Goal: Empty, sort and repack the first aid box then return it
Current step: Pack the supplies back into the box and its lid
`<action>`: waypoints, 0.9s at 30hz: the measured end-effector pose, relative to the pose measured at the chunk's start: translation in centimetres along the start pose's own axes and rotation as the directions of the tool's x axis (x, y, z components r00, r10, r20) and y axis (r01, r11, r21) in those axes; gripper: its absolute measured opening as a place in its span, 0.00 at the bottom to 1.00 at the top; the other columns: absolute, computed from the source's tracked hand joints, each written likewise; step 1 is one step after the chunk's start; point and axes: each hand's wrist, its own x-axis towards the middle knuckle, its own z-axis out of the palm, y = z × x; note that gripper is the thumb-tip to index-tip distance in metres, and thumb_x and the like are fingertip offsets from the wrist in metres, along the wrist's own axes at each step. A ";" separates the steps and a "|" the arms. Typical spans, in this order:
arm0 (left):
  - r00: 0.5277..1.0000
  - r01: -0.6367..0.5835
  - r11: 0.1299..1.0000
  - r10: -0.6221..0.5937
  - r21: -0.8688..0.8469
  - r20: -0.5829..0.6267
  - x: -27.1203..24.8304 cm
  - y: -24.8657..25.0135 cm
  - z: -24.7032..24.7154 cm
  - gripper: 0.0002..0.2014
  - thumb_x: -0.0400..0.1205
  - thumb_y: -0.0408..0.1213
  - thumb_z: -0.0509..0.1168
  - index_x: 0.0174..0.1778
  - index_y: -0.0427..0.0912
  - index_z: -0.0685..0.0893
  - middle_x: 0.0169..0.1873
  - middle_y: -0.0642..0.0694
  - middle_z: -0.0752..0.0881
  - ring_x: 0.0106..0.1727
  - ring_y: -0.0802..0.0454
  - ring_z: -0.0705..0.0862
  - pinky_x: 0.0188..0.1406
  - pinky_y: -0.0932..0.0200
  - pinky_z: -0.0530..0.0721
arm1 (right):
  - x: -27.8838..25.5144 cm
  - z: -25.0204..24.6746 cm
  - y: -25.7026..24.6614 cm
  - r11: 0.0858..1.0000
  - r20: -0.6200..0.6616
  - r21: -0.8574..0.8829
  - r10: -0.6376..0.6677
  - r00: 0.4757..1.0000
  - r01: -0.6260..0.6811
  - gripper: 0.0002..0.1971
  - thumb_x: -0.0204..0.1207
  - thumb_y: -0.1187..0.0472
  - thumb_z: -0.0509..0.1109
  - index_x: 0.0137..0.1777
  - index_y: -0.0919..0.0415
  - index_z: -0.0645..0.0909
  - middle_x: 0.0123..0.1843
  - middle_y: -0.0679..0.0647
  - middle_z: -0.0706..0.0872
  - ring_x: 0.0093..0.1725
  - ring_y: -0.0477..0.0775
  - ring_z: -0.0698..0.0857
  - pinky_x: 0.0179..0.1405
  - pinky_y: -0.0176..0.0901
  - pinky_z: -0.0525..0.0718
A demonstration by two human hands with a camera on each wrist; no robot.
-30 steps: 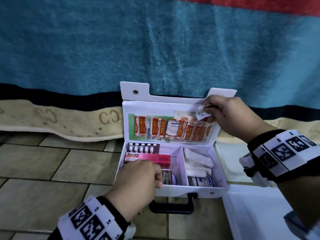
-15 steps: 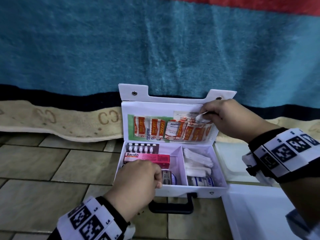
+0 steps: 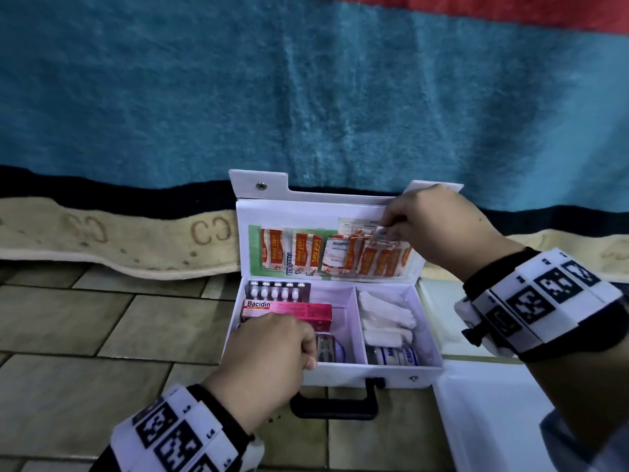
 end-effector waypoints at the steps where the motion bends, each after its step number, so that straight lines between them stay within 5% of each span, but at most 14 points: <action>1: 1.000 -0.002 1.000 0.002 -0.001 0.000 -0.1 0.0 -0.1 0.02 0.77 0.44 0.68 0.39 0.55 0.85 0.31 0.59 0.81 0.41 0.63 0.78 0.40 0.65 0.74 | -0.1 0.0 -0.1 1.000 -0.014 0.014 0.017 1.000 -0.017 0.07 0.73 0.61 0.70 0.46 0.48 0.87 0.47 0.49 0.90 0.49 0.54 0.85 0.43 0.43 0.82; 6: 1.000 -0.007 1.000 0.007 -0.005 -0.001 -0.2 0.1 -0.2 0.06 0.76 0.43 0.68 0.34 0.57 0.80 0.33 0.59 0.82 0.44 0.63 0.81 0.43 0.66 0.76 | -0.5 1.1 -0.7 0.997 0.095 -0.076 -0.003 0.996 0.010 0.22 0.73 0.70 0.63 0.60 0.46 0.84 0.60 0.50 0.85 0.59 0.57 0.83 0.55 0.45 0.81; 11: 1.000 0.006 1.000 -0.006 -0.005 0.009 -0.1 0.1 -0.2 0.03 0.76 0.43 0.68 0.37 0.56 0.84 0.30 0.59 0.82 0.43 0.62 0.80 0.42 0.66 0.75 | -0.7 1.7 -0.7 0.992 -0.100 0.092 0.100 0.990 -0.091 0.12 0.74 0.65 0.68 0.49 0.47 0.86 0.51 0.50 0.89 0.51 0.56 0.87 0.47 0.43 0.83; 14: 1.000 0.012 1.000 -0.012 -0.013 0.000 -0.2 0.1 -0.1 0.03 0.76 0.44 0.68 0.38 0.56 0.84 0.37 0.58 0.86 0.46 0.61 0.82 0.43 0.66 0.76 | -1.5 2.4 -0.8 0.998 -0.044 0.032 0.058 0.997 -0.056 0.18 0.73 0.68 0.65 0.57 0.46 0.85 0.59 0.48 0.88 0.57 0.55 0.86 0.52 0.41 0.82; 16: 1.000 0.016 1.000 -0.016 -0.017 -0.018 -0.4 0.2 -0.1 0.02 0.77 0.43 0.68 0.38 0.55 0.84 0.40 0.58 0.87 0.47 0.61 0.82 0.45 0.65 0.77 | -2.3 2.4 -1.1 0.999 -0.117 0.036 -0.002 0.993 0.007 0.18 0.74 0.67 0.65 0.59 0.50 0.85 0.61 0.49 0.86 0.59 0.56 0.85 0.55 0.45 0.84; 19: 0.999 0.029 0.998 -0.031 -0.053 -0.043 -0.8 0.2 -0.1 0.01 0.75 0.43 0.70 0.39 0.53 0.85 0.36 0.58 0.85 0.46 0.60 0.83 0.49 0.61 0.81 | -4.2 1.5 -2.0 0.998 -0.483 0.032 -0.027 0.875 0.048 0.14 0.69 0.68 0.70 0.55 0.58 0.86 0.51 0.56 0.86 0.51 0.62 0.84 0.49 0.50 0.83; 21: 0.995 0.014 0.994 -0.025 -0.112 -0.095 -1.3 0.2 -0.1 0.05 0.72 0.44 0.74 0.40 0.52 0.85 0.37 0.59 0.80 0.46 0.58 0.82 0.49 0.59 0.81 | -5.2 1.1 -2.0 0.998 -0.617 -0.016 0.036 0.786 -0.059 0.23 0.62 0.67 0.74 0.60 0.58 0.82 0.54 0.58 0.81 0.53 0.62 0.77 0.50 0.54 0.76; 24: 0.955 0.013 0.986 -0.060 -0.163 -0.291 -1.9 0.1 -1.5 0.16 0.71 0.46 0.76 0.52 0.54 0.81 0.47 0.59 0.75 0.54 0.58 0.77 0.56 0.63 0.76 | -5.3 1.4 -0.8 0.978 -0.460 -0.029 0.170 0.871 -0.206 0.19 0.65 0.62 0.76 0.57 0.54 0.84 0.62 0.56 0.80 0.63 0.61 0.72 0.56 0.55 0.70; 27: 0.817 -0.007 0.997 -0.035 -0.071 -0.575 -1.4 -0.7 -3.8 0.28 0.70 0.42 0.77 0.66 0.47 0.77 0.60 0.46 0.74 0.65 0.46 0.71 0.68 0.49 0.70 | -5.0 2.0 0.2 0.974 -0.325 -0.063 0.188 0.927 -0.220 0.07 0.77 0.59 0.67 0.51 0.56 0.84 0.59 0.55 0.83 0.62 0.62 0.76 0.56 0.54 0.70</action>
